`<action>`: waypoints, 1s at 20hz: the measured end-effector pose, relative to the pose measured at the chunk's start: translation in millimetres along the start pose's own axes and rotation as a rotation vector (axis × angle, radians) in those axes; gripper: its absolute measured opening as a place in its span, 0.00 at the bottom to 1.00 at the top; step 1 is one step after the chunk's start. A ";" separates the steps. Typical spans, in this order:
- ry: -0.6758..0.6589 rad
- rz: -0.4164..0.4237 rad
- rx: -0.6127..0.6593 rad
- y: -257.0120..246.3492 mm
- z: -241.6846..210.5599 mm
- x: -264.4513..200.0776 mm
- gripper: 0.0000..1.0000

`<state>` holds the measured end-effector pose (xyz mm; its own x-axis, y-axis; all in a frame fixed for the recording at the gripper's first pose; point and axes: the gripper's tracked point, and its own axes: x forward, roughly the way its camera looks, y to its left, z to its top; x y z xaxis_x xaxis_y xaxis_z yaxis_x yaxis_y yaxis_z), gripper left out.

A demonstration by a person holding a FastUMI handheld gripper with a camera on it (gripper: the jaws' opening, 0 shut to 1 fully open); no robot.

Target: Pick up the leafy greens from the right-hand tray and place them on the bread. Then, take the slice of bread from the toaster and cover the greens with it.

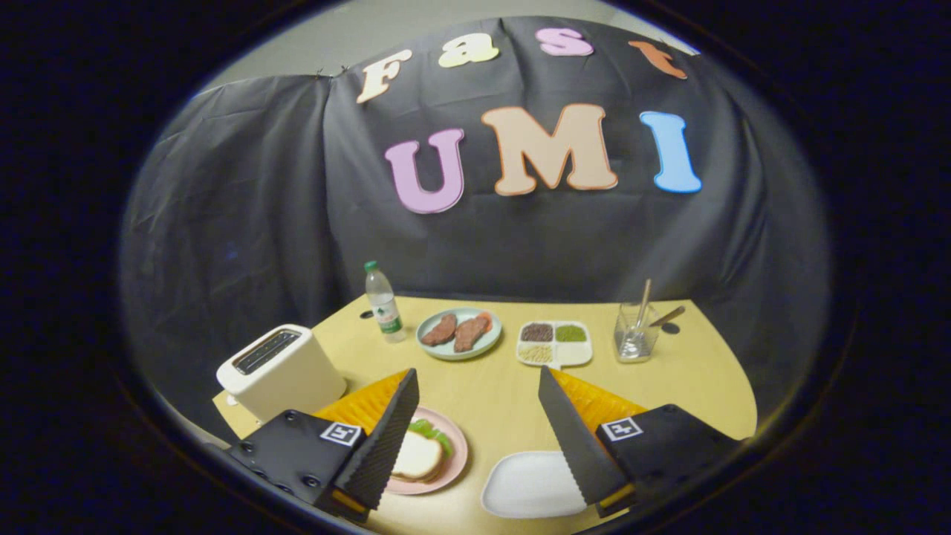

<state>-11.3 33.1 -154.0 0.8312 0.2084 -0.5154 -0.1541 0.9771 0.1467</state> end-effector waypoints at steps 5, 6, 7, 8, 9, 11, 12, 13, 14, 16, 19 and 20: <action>-0.188 -0.049 -0.030 -16.6 50.7 -13.2 1.00; -0.206 -0.061 -0.037 -21.0 55.1 -15.0 1.00; -0.219 -0.069 -0.041 -24.6 57.4 -16.1 1.00; -0.242 -0.083 -0.043 -29.0 61.9 -18.2 1.00; -0.267 -0.093 -0.050 -32.4 68.4 -20.8 1.00; -0.311 -0.112 -0.058 -39.4 77.3 -27.3 1.00; -0.317 -0.113 -0.058 -39.5 79.3 -25.6 1.00; -0.316 -0.112 -0.057 -39.8 79.7 -24.9 1.00; -0.313 -0.113 -0.059 -41.5 80.1 -24.2 1.00; -0.325 -0.121 -0.059 -46.0 85.0 -26.4 1.00; -0.345 -0.128 -0.060 -49.0 89.5 -32.5 1.00; -0.350 -0.131 -0.060 -49.6 90.5 -33.7 1.00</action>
<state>16.7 -26.3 -67.5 0.9766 0.0644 -0.2050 -0.0566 0.9974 0.0437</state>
